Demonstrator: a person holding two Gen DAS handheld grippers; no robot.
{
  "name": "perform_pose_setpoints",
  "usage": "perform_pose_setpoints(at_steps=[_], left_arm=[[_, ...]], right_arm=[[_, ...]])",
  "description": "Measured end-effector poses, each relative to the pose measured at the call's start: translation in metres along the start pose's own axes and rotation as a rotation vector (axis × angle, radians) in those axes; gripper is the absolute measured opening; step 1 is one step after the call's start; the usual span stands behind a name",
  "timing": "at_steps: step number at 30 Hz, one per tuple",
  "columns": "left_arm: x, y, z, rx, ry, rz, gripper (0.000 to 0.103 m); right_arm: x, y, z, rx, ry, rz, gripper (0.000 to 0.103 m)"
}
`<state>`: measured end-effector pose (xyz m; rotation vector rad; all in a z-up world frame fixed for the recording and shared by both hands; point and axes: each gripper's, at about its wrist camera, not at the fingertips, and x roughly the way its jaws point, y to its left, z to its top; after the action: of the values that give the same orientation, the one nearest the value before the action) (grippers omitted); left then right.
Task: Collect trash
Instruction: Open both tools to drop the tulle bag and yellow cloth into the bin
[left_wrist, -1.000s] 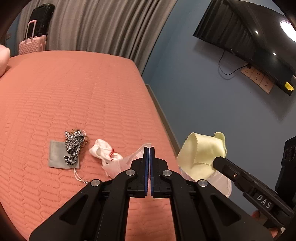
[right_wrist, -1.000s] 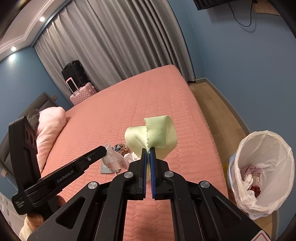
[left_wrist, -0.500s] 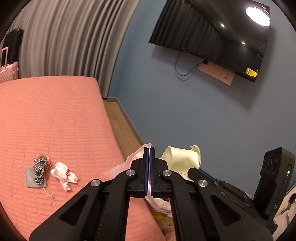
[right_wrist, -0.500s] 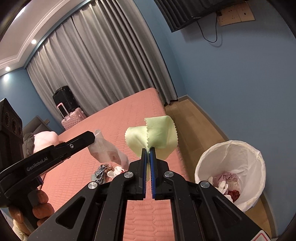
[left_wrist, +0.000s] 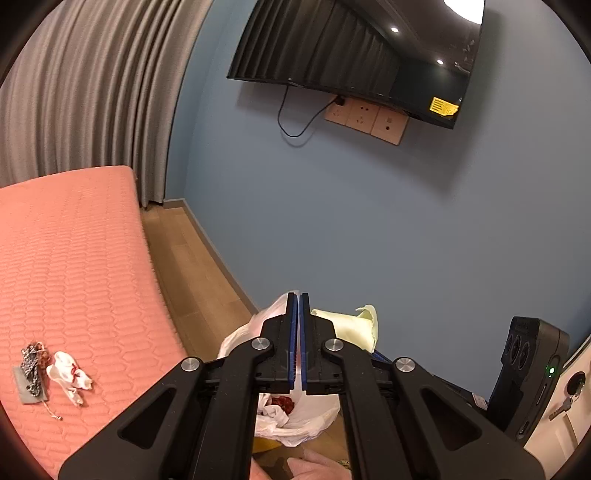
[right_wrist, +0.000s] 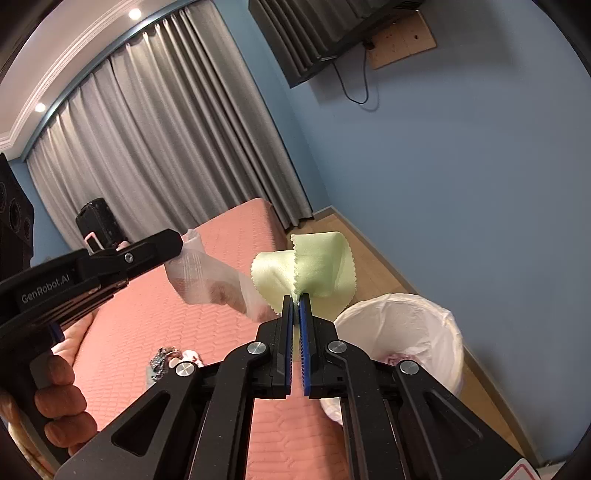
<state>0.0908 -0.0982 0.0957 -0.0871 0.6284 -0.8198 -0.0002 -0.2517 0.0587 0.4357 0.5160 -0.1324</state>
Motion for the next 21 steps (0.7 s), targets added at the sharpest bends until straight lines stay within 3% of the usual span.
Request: perform_pose_setpoints(at_steps=[12, 13, 14, 16, 21], left_arm=[[0.043, -0.029, 0.004, 0.046, 0.069, -0.004, 0.004], [0.044, -0.029, 0.002, 0.041, 0.072, 0.003, 0.013], [0.045, -0.028, 0.001, 0.038, 0.073, 0.016, 0.034], [0.044, -0.028, -0.001, 0.031, 0.051, 0.061, 0.064], [0.040, -0.020, -0.008, 0.023, 0.043, 0.104, 0.066]], right_arm=[[0.014, -0.036, 0.002, 0.033, 0.015, -0.053, 0.003], [0.015, -0.038, 0.002, 0.032, 0.018, -0.054, 0.003], [0.016, -0.039, 0.002, 0.031, 0.021, -0.055, 0.003], [0.019, -0.038, 0.001, 0.027, 0.025, -0.056, 0.004], [0.026, -0.031, -0.003, 0.021, 0.030, -0.059, 0.007]])
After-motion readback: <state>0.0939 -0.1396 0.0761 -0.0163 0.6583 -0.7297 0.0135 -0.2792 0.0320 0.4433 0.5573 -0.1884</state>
